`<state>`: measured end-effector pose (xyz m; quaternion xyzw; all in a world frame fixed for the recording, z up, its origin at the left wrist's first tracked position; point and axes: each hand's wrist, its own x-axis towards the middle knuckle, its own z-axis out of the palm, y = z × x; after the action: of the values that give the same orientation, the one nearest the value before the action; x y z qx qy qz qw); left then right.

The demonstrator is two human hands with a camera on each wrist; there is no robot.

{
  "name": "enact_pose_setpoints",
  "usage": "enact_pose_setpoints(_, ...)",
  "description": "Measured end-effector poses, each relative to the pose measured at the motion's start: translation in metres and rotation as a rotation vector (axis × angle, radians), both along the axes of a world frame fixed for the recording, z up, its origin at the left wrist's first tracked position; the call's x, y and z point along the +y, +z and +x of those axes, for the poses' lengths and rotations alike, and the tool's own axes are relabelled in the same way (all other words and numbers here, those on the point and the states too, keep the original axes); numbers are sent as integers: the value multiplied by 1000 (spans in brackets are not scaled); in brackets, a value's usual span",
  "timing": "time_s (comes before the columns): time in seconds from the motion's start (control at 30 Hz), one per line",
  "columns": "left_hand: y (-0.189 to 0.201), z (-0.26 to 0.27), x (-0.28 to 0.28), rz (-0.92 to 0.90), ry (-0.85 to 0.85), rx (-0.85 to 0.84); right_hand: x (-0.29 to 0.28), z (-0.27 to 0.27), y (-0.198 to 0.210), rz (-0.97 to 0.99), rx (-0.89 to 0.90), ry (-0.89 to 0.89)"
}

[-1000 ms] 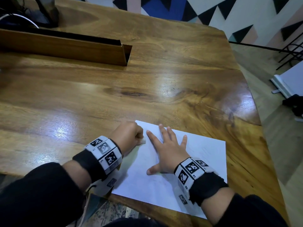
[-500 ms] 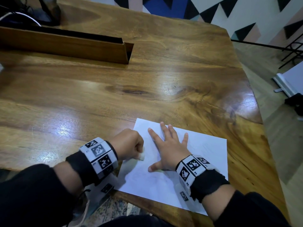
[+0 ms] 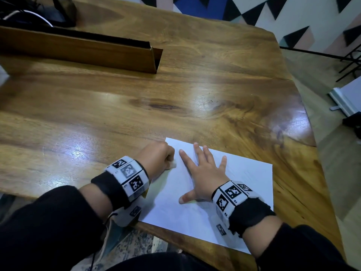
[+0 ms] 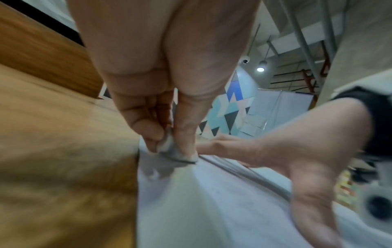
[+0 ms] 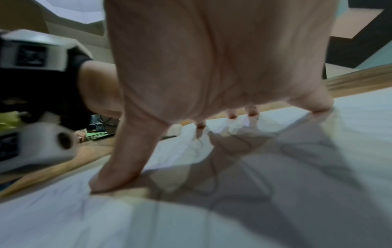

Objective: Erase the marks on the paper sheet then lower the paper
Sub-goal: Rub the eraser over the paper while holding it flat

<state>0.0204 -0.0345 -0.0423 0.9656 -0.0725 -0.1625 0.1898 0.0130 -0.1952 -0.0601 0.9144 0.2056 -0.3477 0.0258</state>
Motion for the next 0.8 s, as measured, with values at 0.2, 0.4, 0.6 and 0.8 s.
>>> enact_pose_setpoints(0.2, -4, -27, 13, -33, -152, 294, 1, 1, 0, -11, 1, 2)
enact_pose_setpoints(0.4, -10, -35, 10, -83, -39, 59, 1, 0, 0, -16, 7, 1)
enact_pose_setpoints(0.6, -4, -23, 13, -86, 2, 104, 1, 0, -1, 9, -4, -8)
enact_pose_setpoints(0.8, -10, -42, 20, -61, -143, 203, 0, 0, -1, 9, -6, -7)
